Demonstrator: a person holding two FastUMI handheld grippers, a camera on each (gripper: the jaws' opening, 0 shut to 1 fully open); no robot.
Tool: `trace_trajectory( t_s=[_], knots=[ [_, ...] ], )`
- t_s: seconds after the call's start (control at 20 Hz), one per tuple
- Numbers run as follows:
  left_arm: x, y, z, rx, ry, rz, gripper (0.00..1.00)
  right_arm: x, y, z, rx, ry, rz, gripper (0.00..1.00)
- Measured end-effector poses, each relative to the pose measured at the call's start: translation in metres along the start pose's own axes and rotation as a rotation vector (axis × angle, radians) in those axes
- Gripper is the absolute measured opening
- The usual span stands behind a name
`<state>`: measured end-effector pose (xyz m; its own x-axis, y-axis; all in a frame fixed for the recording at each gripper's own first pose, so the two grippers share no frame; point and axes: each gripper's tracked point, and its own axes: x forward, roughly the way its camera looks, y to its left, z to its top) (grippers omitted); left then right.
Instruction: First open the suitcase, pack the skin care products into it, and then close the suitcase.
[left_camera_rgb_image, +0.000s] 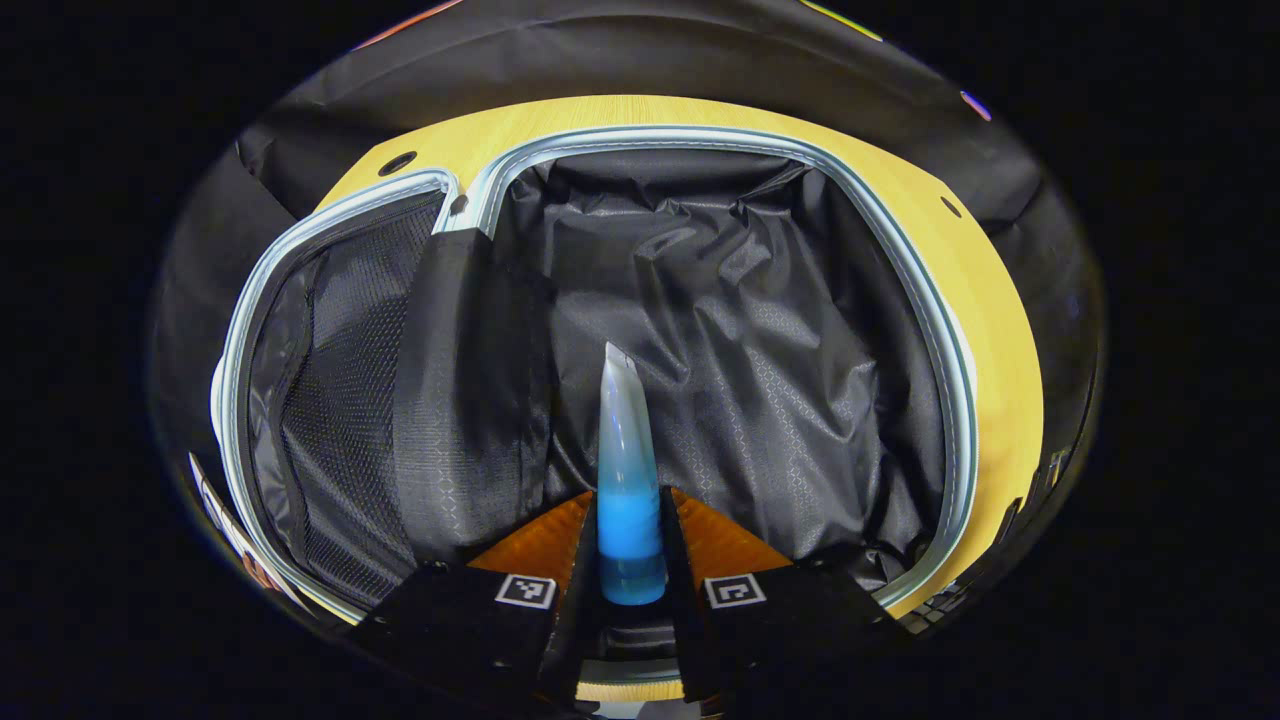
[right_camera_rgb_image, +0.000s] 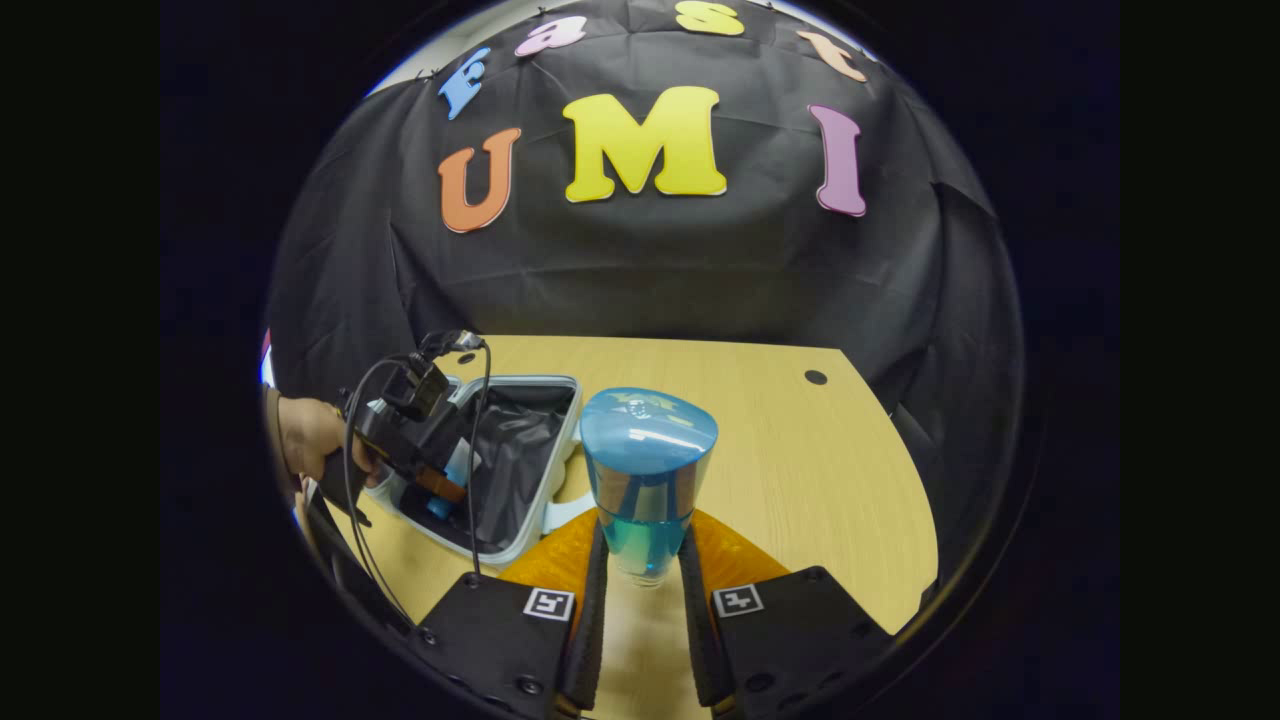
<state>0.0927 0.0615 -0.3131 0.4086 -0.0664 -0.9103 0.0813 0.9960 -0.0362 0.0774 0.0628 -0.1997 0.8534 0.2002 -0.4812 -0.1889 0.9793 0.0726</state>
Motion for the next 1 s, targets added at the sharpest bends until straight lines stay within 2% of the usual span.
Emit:
trace_trajectory(
  t_s=[0.05,0.1,0.2,0.25,0.3,0.35,0.4,0.6,0.65,0.7,0.8,0.95,1.0],
  knots=[
    [-0.004,-0.006,0.0,-0.009,-0.017,-0.024,0.43,0.001,0.006,0.007,-0.001,-0.003,0.001,0.34],
    [-0.01,-0.014,0.0,-0.016,-0.029,-0.056,0.55,0.001,0.014,0.011,-0.003,-0.001,0.004,0.33],
    [-0.021,-0.016,0.004,0.001,-0.08,-0.055,0.71,0.006,0.029,0.022,-0.014,0.006,0.013,0.33],
    [-0.032,-0.012,0.008,0.018,-0.124,-0.051,0.92,0.009,0.037,0.029,-0.025,0.008,0.018,0.33],
    [-0.044,-0.009,0.012,0.033,-0.181,-0.049,0.86,0.011,0.046,0.034,-0.032,0.007,0.023,0.33],
    [-0.057,-0.005,0.017,0.051,-0.241,-0.047,0.95,0.014,0.055,0.039,-0.037,0.012,0.033,0.33],
    [-0.075,-0.002,0.02,0.069,-0.303,-0.045,0.87,0.018,0.066,0.04,-0.045,0.027,0.046,0.34],
    [-0.131,0.033,0.017,0.107,-0.532,0.002,0.89,0.042,0.117,0.031,-0.094,0.111,0.111,0.34],
    [-0.143,0.042,0.012,0.099,-0.568,0.014,0.97,0.05,0.133,0.023,-0.098,0.145,0.129,0.34],
    [-0.156,0.052,0.003,0.084,-0.601,0.02,0.9,0.06,0.146,0.013,-0.095,0.183,0.142,0.34],
    [-0.174,0.074,-0.013,0.043,-0.649,0.036,0.9,0.074,0.168,-0.015,-0.083,0.295,0.155,0.34],
    [-0.201,0.106,-0.045,-0.014,-0.698,0.066,0.93,0.1,0.186,-0.057,-0.037,0.458,0.128,0.31],
    [-0.21,0.115,-0.057,-0.03,-0.701,0.066,0.94,0.106,0.189,-0.064,-0.023,0.495,0.114,0.34]
  ],
)
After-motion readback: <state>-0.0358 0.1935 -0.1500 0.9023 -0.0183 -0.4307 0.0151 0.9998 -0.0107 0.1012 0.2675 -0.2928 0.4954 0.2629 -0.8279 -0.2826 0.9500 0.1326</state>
